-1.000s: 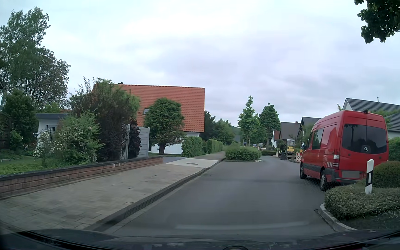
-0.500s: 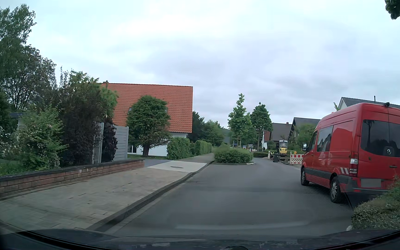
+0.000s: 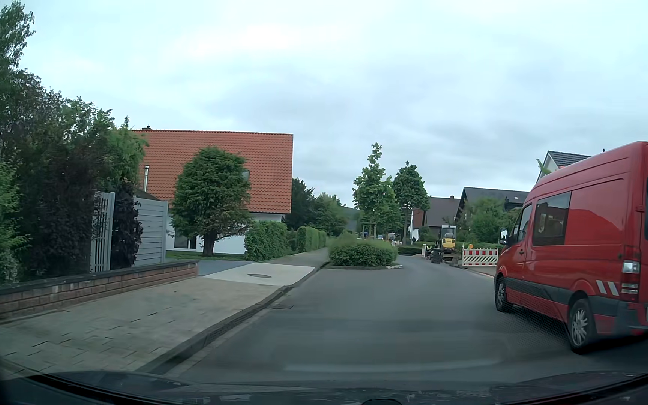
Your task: Follow the waypoints while adhering to traffic rules and regulations
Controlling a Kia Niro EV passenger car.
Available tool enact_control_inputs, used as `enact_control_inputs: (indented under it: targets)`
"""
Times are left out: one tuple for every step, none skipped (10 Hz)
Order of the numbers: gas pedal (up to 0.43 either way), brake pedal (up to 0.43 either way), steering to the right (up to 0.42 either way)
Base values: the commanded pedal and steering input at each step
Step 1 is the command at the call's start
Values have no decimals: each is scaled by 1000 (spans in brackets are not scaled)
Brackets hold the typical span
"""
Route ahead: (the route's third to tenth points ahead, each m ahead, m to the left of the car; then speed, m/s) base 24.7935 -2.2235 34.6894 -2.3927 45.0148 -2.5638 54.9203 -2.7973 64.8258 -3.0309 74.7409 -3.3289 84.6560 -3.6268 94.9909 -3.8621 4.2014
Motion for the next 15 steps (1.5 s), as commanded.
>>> enact_control_inputs:
  targets:
    - [169,0,59]
    - [169,0,59]
    - [169,0,58]
    - [169,0,57]
    - [169,0,56]
    - [169,0,56]
    - [169,0,53]
    - [169,0,53]
    - [177,0,53]
    - [177,0,53]
    - [177,0,55]
    - [169,0,60]
    - [169,0,69]
    - [169,0,76]
    - [150,0,85]
